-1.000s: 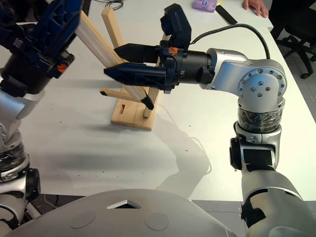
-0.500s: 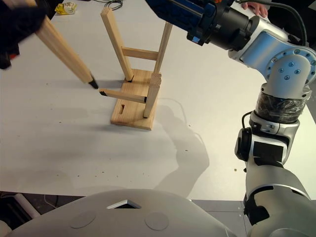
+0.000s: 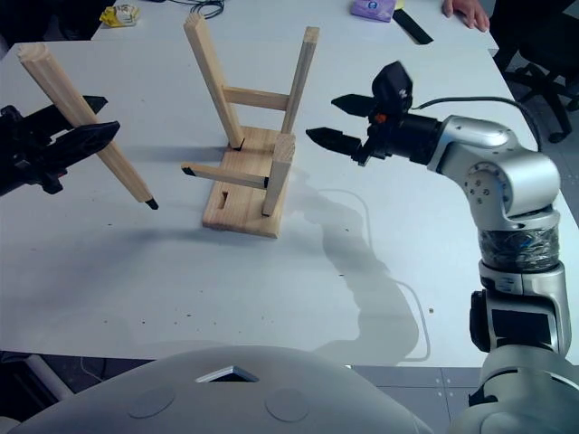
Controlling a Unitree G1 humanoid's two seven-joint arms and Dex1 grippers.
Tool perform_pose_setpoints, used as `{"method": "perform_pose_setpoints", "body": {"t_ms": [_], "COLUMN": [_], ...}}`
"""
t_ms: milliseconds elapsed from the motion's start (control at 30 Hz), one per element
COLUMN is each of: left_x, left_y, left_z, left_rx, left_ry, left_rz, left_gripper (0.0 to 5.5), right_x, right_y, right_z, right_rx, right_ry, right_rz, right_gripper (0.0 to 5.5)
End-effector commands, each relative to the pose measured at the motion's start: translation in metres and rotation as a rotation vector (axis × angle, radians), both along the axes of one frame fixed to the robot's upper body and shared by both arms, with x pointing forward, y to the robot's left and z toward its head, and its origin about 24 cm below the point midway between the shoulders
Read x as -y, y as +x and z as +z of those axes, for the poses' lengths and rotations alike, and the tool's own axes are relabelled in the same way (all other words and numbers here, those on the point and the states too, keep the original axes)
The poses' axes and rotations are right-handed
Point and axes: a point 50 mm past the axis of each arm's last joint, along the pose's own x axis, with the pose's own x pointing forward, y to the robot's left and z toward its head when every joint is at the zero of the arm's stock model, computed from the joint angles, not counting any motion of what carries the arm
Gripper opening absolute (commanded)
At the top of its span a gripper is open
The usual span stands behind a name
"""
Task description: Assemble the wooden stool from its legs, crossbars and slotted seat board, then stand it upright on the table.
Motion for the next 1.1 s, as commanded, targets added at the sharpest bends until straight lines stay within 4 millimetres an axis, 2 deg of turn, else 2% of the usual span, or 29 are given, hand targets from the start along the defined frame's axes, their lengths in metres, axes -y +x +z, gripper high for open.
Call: {"method": "perform_pose_setpoints", "body": {"t_ms": [33, 133, 167, 233, 333, 400, 500, 533, 633, 733, 833, 1100], "left_x": [0.006, 0.01, 0.009, 0.002, -0.004, 0.003, 0.019, 0.026, 0.058, 0.079, 0.093, 0.114], "left_y": [-0.004, -0.009, -0.009, -0.011, -0.016, -0.018, -0.02, -0.021, -0.017, -0.013, -0.008, -0.012], "left_z": [0.005, 0.016, 0.023, 0.049, 0.096, 0.118, 0.135, 0.135, 0.115, 0.094, 0.08, 0.071], "left_rx": [0.068, 0.114, 0.146, 0.255, 0.455, 0.572, 0.662, 0.662, 0.567, 0.443, 0.375, 0.339], "left_ry": [-0.156, -0.223, -0.222, -0.256, -0.329, -0.352, -0.444, -0.479, -0.505, -0.567, -0.584, -0.579], "left_rz": [0.039, 0.057, 0.065, 0.105, 0.149, 0.189, 0.261, 0.275, 0.307, 0.333, 0.377, 0.362], "left_gripper": [2.05, 2.05, 2.05, 2.05, 2.05, 2.05, 2.05, 2.05, 2.05, 2.05, 2.05, 2.05], "right_x": [-0.001, 0.01, 0.014, 0.011, -0.007, -0.024, -0.051, -0.062, -0.095, -0.112, -0.123, -0.126], "right_y": [-0.013, -0.003, 0.005, 0.019, 0.022, 0.02, 0.015, 0.012, 0.001, -0.009, -0.015, -0.006], "right_z": [-0.02, -0.013, -0.005, 0.024, 0.067, 0.089, 0.102, 0.101, 0.091, 0.083, 0.075, 0.067], "right_rx": [-0.032, 0.02, 0.05, 0.093, 0.154, 0.209, 0.26, 0.268, 0.288, 0.292, 0.289, 0.301], "right_ry": [-0.09, -0.104, -0.079, 0.083, 0.291, 0.362, 0.361, 0.343, 0.274, 0.243, 0.212, 0.165], "right_rz": [0.072, 0.022, -0.028, -0.07, -0.031, -0.009, 0.02, 0.033, 0.061, 0.08, 0.082, -0.018], "right_gripper": [4.4, 4.4, 4.4, 4.4, 4.4, 4.4, 4.4, 4.4, 4.4, 4.4, 4.4, 4.4]}}
